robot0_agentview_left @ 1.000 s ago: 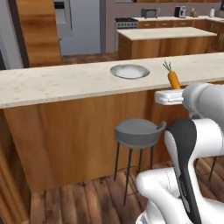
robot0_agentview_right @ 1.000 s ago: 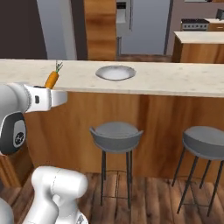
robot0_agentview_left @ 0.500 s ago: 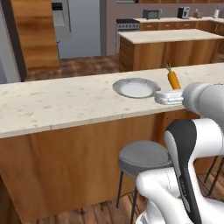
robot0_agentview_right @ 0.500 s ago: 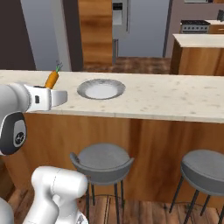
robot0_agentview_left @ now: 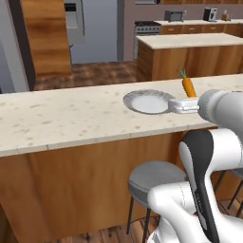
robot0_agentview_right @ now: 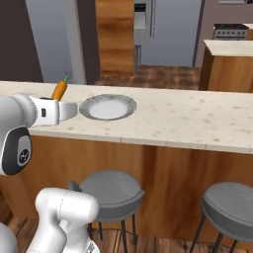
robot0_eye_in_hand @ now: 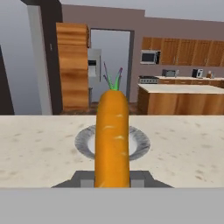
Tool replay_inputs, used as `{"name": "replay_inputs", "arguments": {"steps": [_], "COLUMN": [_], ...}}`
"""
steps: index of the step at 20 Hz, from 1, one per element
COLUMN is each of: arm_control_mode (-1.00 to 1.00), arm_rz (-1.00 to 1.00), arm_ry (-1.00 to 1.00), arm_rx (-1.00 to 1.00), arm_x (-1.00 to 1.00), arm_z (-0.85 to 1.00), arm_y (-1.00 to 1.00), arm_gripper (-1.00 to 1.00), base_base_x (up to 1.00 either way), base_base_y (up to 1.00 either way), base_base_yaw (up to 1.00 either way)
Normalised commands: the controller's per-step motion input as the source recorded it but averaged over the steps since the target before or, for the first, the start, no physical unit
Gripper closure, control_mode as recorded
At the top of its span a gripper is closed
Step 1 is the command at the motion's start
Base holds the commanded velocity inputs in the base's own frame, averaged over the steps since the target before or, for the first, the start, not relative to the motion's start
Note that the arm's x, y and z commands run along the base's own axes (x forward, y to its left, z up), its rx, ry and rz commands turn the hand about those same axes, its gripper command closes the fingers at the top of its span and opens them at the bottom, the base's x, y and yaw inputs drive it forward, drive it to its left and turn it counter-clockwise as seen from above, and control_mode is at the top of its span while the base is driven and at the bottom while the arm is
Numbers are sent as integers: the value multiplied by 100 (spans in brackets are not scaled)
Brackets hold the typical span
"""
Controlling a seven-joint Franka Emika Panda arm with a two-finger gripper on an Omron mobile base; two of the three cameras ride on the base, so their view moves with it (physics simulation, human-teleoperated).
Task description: Take the cheese, chicken drumstick, and carrot from the fridge and place them on the plate on the dining counter to create an appetizer plate.
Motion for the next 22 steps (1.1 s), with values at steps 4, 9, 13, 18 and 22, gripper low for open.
{"name": "replay_inputs", "arguments": {"steps": [4,9,13,18,22], "arm_control_mode": [100,100,100,100,-100], "arm_rz": [0,0,0,0,0], "arm_ry": [0,0,0,0,15], "arm_rx": [0,0,0,0,0], "arm_x": [0,0,0,0,39], "arm_z": [0,0,0,0,-5], "arm_y": [0,0,0,0,0], "arm_gripper": [100,100,100,100,100], "base_base_x": [49,52,30,13,0], "base_base_y": [-19,-5,3,0,0], "base_base_yaw": [21,25,5,0,0]}}
